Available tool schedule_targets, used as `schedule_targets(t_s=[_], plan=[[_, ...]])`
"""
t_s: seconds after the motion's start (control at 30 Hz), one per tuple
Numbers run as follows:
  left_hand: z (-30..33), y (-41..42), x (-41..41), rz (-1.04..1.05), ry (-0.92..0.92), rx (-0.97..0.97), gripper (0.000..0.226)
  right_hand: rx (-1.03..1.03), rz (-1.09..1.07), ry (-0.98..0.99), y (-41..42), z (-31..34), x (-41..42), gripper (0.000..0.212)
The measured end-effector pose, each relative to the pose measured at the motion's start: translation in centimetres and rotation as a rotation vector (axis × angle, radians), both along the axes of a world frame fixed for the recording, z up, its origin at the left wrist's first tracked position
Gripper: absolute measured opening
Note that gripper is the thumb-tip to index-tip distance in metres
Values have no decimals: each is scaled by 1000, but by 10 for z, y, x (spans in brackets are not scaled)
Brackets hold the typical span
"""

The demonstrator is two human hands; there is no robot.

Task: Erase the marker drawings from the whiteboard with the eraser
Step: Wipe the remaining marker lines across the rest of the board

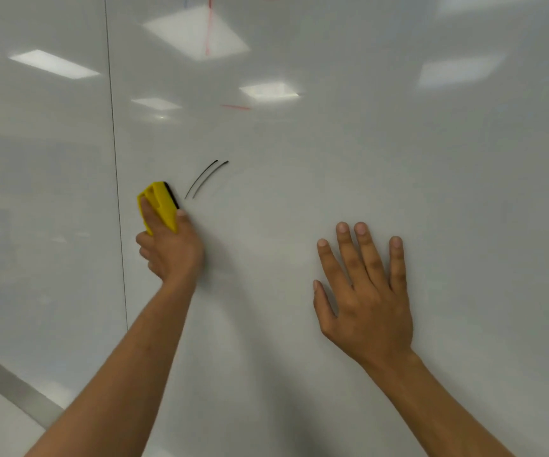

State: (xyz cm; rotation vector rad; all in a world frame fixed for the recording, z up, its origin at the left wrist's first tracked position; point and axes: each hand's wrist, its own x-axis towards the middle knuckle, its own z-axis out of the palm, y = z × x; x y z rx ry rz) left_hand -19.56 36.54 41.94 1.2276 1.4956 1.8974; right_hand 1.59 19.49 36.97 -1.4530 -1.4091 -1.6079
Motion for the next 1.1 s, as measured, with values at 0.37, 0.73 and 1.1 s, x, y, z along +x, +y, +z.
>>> schedule_targets(t_s=[0.37, 0.73, 1.1], plan=[[-12, -50, 34, -38, 496, 503, 68, 6, -3, -13, 2, -1, 1, 59], [36, -21, 22, 12, 228, 255, 67, 0, -14, -13, 4, -2, 0, 59], [48, -28, 24, 49, 370, 448, 66, -6, 1, -3, 3, -1, 0, 57]])
